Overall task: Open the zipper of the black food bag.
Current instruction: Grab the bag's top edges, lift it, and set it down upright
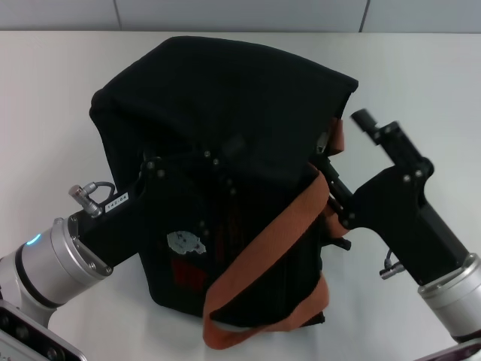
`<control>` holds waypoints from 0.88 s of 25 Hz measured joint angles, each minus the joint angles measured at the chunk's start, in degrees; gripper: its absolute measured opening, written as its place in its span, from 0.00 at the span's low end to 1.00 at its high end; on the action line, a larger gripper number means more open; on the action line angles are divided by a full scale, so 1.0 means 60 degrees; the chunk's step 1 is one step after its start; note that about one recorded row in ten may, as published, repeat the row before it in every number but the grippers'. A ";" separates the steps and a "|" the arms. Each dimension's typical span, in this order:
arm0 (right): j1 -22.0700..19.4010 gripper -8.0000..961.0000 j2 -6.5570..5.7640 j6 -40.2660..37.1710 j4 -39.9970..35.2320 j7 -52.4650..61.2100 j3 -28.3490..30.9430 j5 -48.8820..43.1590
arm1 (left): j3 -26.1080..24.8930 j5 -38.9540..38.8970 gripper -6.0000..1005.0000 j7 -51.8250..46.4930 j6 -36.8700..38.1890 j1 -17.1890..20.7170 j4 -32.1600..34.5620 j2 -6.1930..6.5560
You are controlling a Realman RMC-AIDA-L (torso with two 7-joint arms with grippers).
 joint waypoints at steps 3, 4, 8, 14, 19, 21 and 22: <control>-0.0034 0.75 -0.0001 0.0425 0.0006 -0.0459 0.0000 0.0027 | -0.0004 0.0001 0.10 0.0000 0.0005 -0.0012 0.0000 0.0000; -0.0034 0.73 -0.0001 0.0425 0.0006 -0.0459 0.0000 0.0027 | -0.0005 0.0002 0.10 0.0000 -0.0002 -0.0022 0.0000 0.0000; -0.0075 0.62 0.0000 0.0426 0.0044 -0.1074 -0.0002 0.0032 | -0.0004 0.0002 0.10 0.0000 -0.0032 -0.0056 0.0000 0.0000; -0.0041 0.62 -0.0001 0.0309 0.0115 -0.1187 -0.0038 -0.0003 | 0.0007 -0.0003 0.10 0.0000 -0.0034 -0.0073 0.0001 0.0000; -0.0029 0.60 -0.0001 0.0270 0.0230 -0.1786 -0.0017 -0.0010 | 0.0019 -0.0003 0.10 0.0000 -0.0027 -0.0074 0.0002 0.0000; -0.0016 0.59 -0.0001 0.0272 0.0248 -0.2049 -0.0017 -0.0013 | 0.0022 -0.0004 0.10 0.0000 -0.0025 -0.0074 0.0002 0.0000; -0.0016 0.58 -0.0001 0.0272 0.0248 -0.2049 -0.0017 -0.0013 | 0.0020 -0.0003 0.10 0.0000 -0.0024 -0.0074 0.0001 0.0000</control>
